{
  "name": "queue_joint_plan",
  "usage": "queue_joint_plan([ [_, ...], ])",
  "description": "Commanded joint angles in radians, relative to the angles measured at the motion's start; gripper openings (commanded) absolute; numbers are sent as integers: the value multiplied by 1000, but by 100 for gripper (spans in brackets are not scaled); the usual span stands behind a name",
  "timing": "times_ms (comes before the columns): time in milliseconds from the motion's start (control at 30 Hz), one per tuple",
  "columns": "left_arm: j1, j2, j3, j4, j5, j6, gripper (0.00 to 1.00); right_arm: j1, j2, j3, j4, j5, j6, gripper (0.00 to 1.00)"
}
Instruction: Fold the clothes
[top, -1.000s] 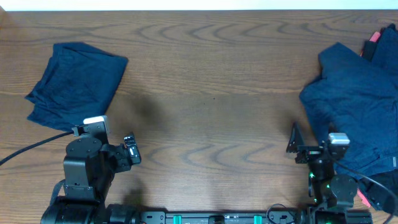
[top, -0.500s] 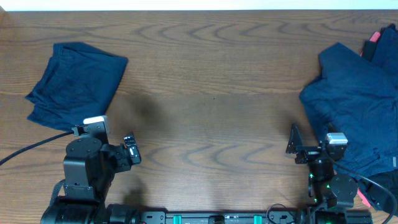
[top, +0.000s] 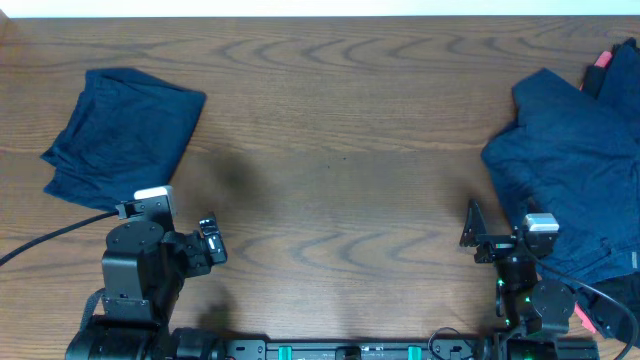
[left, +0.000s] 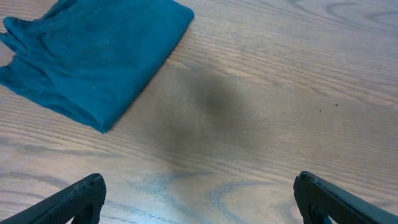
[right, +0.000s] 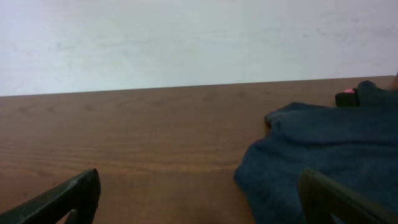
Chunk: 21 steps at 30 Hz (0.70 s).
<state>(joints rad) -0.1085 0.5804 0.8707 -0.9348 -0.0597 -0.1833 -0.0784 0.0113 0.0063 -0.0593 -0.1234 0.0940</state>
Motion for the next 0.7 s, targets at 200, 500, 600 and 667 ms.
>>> queue_joint_plan([
  [200,-2,-4,-3,1,-12,-5,98,-10,-6,-1,-3,-12,-13,99],
  [500,0,-34,-10,-25,-13,-3,98,-10,-6,-1,-3,-12,-13,99],
  [600,1,-89,-53,-24,-13,1,98,-10,-6,-1,-4,-11,-13,99],
  [667,4,-143,-107,-22,-13,0,98,-10,-6,-1,-4,-11,-13,99],
])
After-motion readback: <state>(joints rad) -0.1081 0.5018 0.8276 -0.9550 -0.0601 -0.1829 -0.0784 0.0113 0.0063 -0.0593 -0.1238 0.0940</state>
